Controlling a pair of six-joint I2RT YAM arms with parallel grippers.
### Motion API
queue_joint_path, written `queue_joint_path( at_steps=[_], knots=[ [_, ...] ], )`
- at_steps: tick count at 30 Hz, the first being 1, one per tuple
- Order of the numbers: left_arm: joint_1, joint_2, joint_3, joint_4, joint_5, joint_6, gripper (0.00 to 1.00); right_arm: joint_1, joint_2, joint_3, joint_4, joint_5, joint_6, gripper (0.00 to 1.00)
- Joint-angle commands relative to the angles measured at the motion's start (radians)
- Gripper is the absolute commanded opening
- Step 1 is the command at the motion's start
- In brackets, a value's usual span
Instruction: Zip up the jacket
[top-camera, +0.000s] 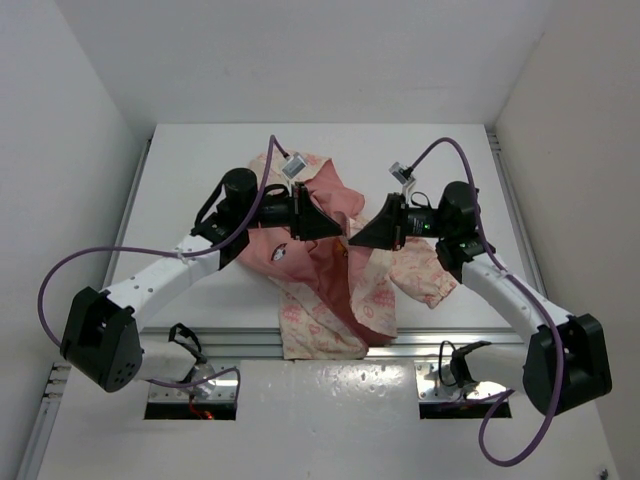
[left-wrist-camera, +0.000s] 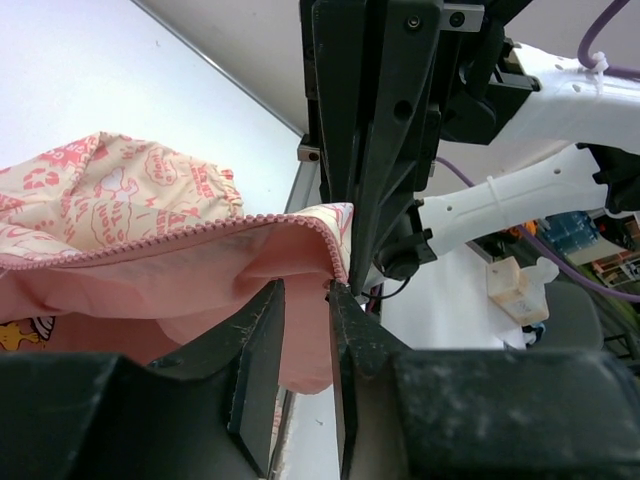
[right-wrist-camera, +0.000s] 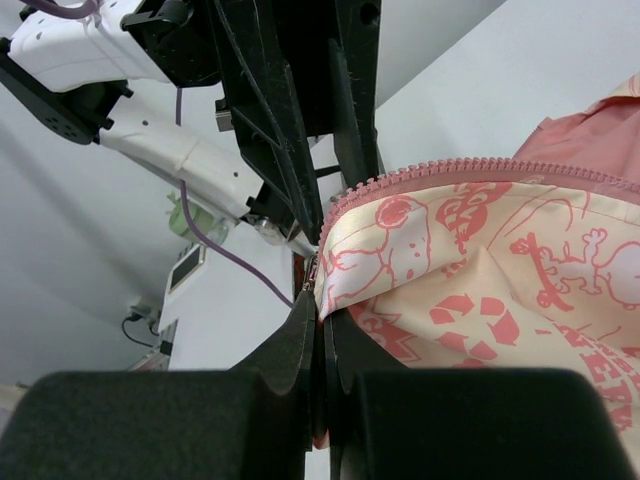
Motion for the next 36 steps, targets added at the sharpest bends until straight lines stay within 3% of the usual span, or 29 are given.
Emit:
queue_joint_path(
  at_steps=[1,6,13,18,23,28,33,36],
  knots=[
    [0.01,-0.028,0.039,0.029,0.023,0.008,0.3,-0.009,-0.031,0.0,0.07,-0.024,-0.023,0.0],
    [-0.013,-0.028,0.039,0.04,0.043,0.018,0.32,-0.005,-0.028,0.0,0.088,-0.017,0.011,0.0],
    [-0.042,-0.017,0.05,0.085,0.054,0.027,0.22,-0.006,-0.022,0.003,0.106,-0.026,0.018,0.0],
    [-0.09,-0.017,0.082,0.019,0.065,0.129,0.21,-0.006,-0.021,0.002,0.119,-0.033,0.022,0.0],
    [-0.157,-0.017,0.115,-0.158,0.054,0.289,0.19,-0.011,-0.016,0.008,0.128,-0.033,0.022,0.0],
    [-0.157,-0.051,0.105,-0.216,0.045,0.341,0.19,-0.04,-0.021,0.014,0.126,-0.032,0.022,0.0],
    [-0.157,-0.164,0.05,-0.365,0.0,0.484,0.46,-0.118,-0.05,0.005,0.09,-0.023,0.005,0.0],
    [-0.168,-0.239,-0.022,-0.487,-0.064,0.605,0.53,-0.167,-0.073,0.0,0.053,-0.01,-0.018,0.0]
  ],
)
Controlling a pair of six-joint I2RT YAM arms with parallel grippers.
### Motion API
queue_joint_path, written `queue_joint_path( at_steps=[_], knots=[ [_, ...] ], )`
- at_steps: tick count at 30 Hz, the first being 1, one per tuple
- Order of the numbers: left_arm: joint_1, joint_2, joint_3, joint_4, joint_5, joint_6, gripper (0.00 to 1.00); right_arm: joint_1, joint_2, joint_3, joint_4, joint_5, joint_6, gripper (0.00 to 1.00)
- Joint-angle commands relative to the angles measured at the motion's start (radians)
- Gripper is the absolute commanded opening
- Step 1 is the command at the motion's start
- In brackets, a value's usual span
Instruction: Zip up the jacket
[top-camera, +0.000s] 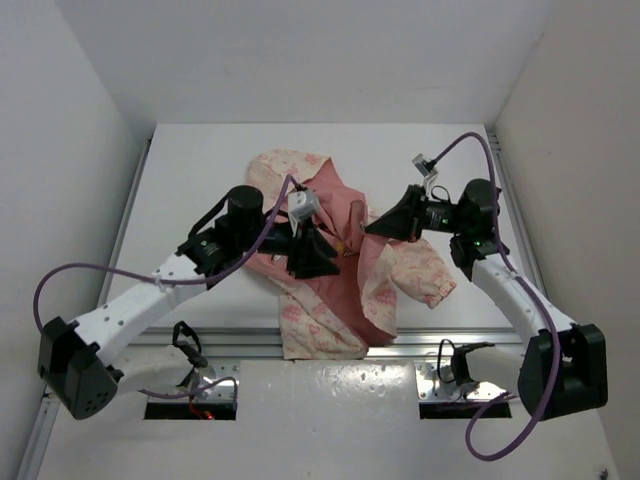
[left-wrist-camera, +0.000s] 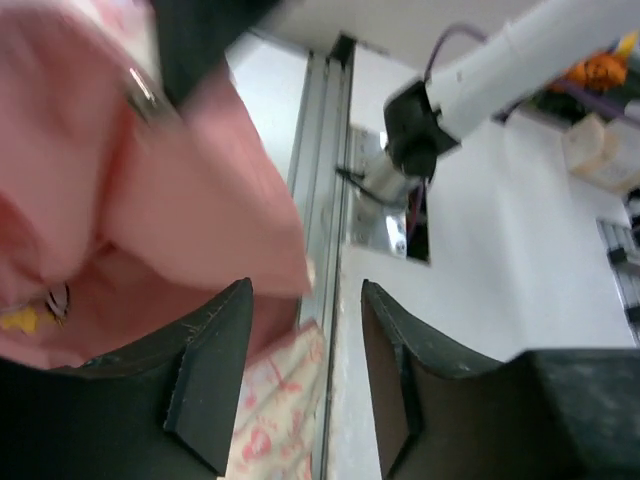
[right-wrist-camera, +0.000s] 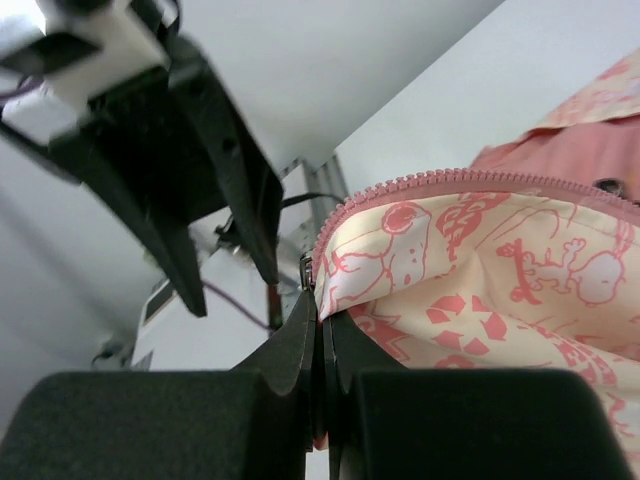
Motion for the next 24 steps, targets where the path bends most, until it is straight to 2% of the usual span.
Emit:
queue_joint_path(
  at_steps=[1,2,4,10,11,15,17,18,21,24],
  knots=[
    [-0.021,-0.083,-0.044,-0.185,-0.054,0.177,0.56,-0.053,-0.053,-0.002,0.014,0.032,-0.047,0.0],
    [-0.033,-0.083,-0.057,-0.226,-0.068,0.194,0.6,-0.077,-0.061,-0.003,-0.012,0.037,-0.05,0.0],
    [-0.047,-0.083,-0.084,-0.303,-0.077,0.206,0.6,-0.108,-0.093,-0.028,-0.061,0.049,-0.071,0.0],
    [-0.094,-0.055,-0.189,-0.293,-0.159,0.007,0.55,-0.221,-0.22,-0.13,-0.357,0.088,-0.212,0.0],
    [-0.094,-0.038,-0.189,-0.293,-0.18,-0.057,0.57,-0.228,-0.242,-0.137,-0.383,0.091,-0.23,0.0],
    [-0.094,-0.009,-0.233,-0.303,-0.399,-0.223,0.56,-0.283,-0.32,-0.181,-0.584,0.106,-0.345,0.0],
    [-0.094,-0.009,-0.247,-0.328,-0.462,-0.237,0.56,-0.297,-0.334,-0.187,-0.639,0.107,-0.37,0.0],
    [-0.105,-0.009,-0.247,-0.346,-0.54,-0.237,0.57,-0.3,-0.345,-0.187,-0.673,0.114,-0.393,0.0],
    [-0.105,0.023,-0.247,-0.417,-0.62,-0.248,0.57,-0.3,-0.349,-0.189,-0.73,0.13,-0.439,0.0],
    [-0.105,0.061,-0.224,-0.477,-0.631,-0.238,0.57,-0.301,-0.325,-0.175,-0.795,0.147,-0.481,0.0]
  ],
)
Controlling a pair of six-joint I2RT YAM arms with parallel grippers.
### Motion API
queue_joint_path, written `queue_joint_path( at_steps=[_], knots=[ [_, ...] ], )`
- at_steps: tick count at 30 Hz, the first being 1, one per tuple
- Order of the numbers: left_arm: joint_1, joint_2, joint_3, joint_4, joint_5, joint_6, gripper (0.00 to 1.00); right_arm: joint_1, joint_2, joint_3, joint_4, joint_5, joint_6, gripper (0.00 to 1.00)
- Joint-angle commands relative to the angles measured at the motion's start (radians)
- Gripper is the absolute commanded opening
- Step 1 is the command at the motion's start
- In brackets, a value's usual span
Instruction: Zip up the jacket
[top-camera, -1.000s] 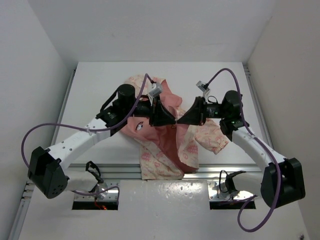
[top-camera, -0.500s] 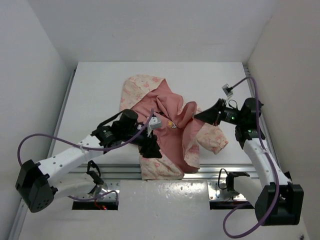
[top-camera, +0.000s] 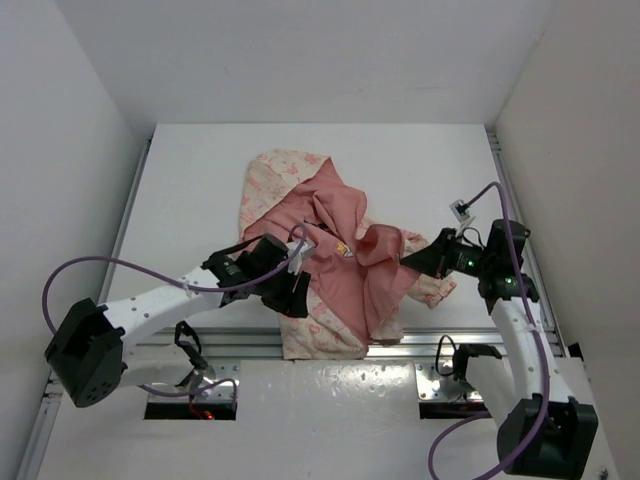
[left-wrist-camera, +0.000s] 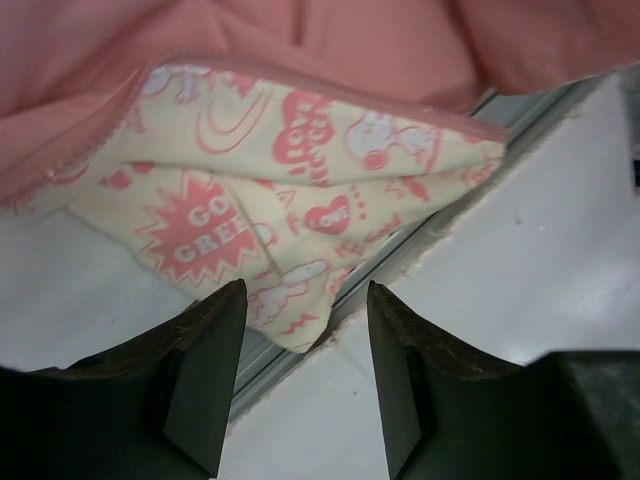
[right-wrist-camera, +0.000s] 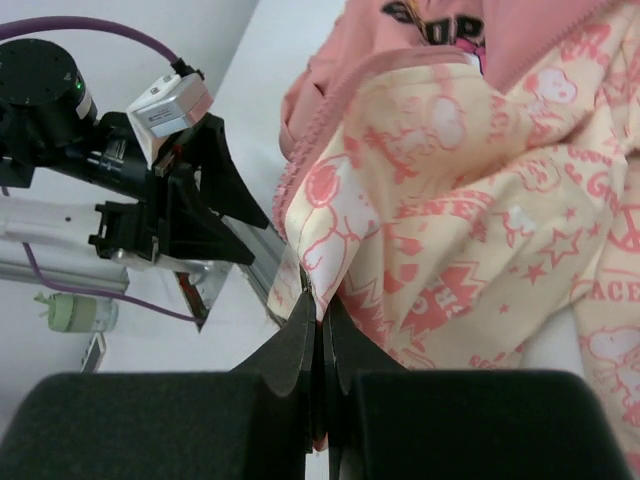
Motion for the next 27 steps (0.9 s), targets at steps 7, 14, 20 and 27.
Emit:
queue_joint_path(
  at_steps=[7,14,20,27],
  knots=[
    [-0.054,0.157,0.152,-0.165,-0.179,-0.126,0.6,0.002,0.104,0.051,-0.093,0.075,-0.149,0.0],
    [-0.161,0.34,0.289,-0.215,-0.295,-0.171,0.62,0.039,0.175,0.055,-0.128,0.145,-0.218,0.0],
    [-0.172,0.411,0.289,-0.239,-0.306,-0.182,0.5,0.049,0.242,0.063,-0.114,0.164,-0.224,0.0],
    [-0.162,0.484,0.251,-0.248,-0.315,-0.2,0.49,0.1,0.354,0.069,-0.053,0.199,-0.227,0.0]
  ],
)
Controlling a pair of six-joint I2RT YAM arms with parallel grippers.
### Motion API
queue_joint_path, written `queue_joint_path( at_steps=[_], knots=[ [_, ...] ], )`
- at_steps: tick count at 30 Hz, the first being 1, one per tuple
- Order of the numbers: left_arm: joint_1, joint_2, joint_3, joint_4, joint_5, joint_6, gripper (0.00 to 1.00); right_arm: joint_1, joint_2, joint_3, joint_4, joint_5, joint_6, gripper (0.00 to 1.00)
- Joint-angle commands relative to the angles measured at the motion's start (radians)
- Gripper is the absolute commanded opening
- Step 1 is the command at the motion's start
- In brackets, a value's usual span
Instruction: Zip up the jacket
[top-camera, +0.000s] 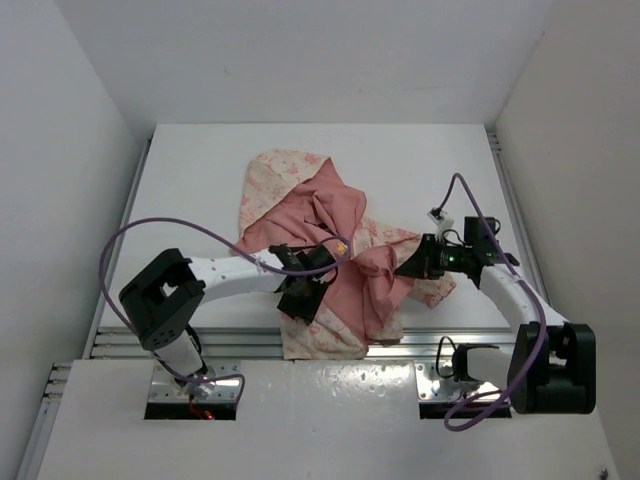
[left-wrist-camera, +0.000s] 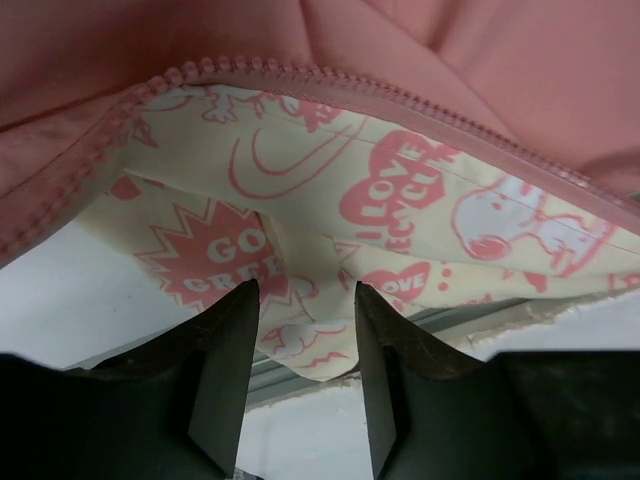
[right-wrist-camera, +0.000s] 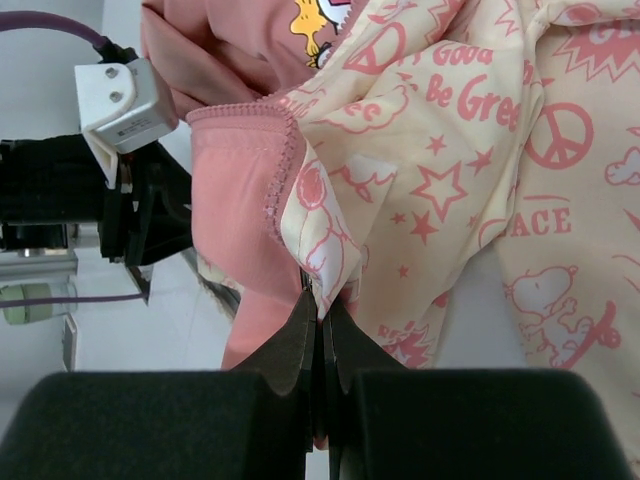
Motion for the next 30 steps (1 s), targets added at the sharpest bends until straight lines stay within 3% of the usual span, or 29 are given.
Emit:
queue_joint_path(
  at_steps=[1,5,8,10,11,16,22,27,30],
  knots=[
    [0.006,0.055,-0.011,-0.024,-0.012,-0.026,0.48,0.031,0.034,0.03,0.066,0.03,-0.026,0.0],
    [0.028,0.126,0.038,-0.024,-0.012,-0.017,0.36,0.1,0.089,0.015,0.091,0.047,-0.035,0.0],
    [0.037,0.179,0.059,-0.024,-0.022,-0.017,0.21,0.119,0.126,0.018,0.106,0.056,-0.036,0.0],
    [0.071,0.179,0.07,-0.034,-0.049,-0.007,0.02,0.119,0.142,0.025,0.115,0.054,-0.035,0.0],
    [0.097,0.179,0.099,-0.047,-0.09,-0.007,0.0,0.12,0.146,0.031,0.118,0.053,-0.035,0.0],
    [0.23,0.147,0.194,0.062,-0.128,0.154,0.0,0.117,0.151,0.038,0.126,0.054,-0.05,0.0],
    [0.391,0.325,0.507,0.116,-0.172,0.394,0.0,0.111,0.211,0.073,0.175,0.073,-0.035,0.0],
    [0.516,0.218,0.434,0.116,-0.045,0.581,0.0,0.099,0.232,0.122,0.186,0.097,-0.03,0.0],
    [0.671,0.086,0.357,0.09,0.094,0.68,0.0,0.068,0.214,0.14,0.186,0.099,-0.007,0.0]
  ],
)
